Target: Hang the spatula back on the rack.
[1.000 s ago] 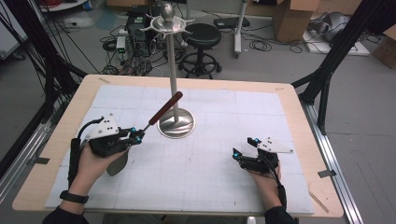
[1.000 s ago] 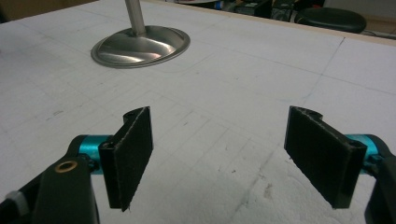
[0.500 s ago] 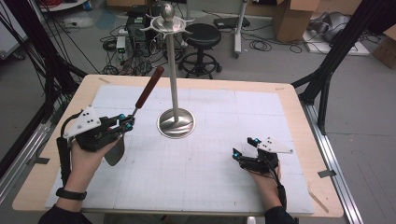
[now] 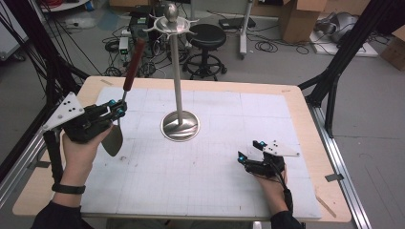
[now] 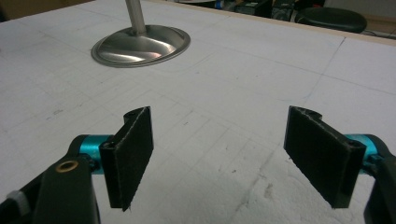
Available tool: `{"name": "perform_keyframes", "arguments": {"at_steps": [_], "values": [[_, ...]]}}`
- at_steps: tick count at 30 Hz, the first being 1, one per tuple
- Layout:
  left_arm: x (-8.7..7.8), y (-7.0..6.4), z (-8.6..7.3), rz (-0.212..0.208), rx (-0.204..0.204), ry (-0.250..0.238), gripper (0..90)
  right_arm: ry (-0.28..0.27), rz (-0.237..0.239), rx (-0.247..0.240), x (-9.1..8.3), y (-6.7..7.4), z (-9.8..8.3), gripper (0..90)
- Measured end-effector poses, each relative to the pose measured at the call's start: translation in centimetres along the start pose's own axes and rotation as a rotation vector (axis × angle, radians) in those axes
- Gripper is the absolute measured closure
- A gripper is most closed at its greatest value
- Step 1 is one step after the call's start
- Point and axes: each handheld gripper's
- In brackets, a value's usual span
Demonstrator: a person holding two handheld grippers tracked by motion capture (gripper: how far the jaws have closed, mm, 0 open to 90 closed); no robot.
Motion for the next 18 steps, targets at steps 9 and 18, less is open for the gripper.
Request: {"name": "perform_keyframes", "arguments": {"at_steps": [9, 18], "values": [[1.4, -1.2, 0.8, -0.01, 0.035, -0.007, 84.3, 0.003, 0.001, -0.002, 0.0, 0.0, 0.0, 23.3], [2.9, -2.3, 1.0, -0.024, 0.064, 0.002, 84.3, 0.005, 0.004, -0.001, 0.0, 0.1, 0.0, 23.3]]}}
Point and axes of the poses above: each handheld gripper's, and its own axes: x roughly forward along the jaws, z roughly out of its top, y roughly to its left, and after that the axes turned 11 degrees about -y, right-handed
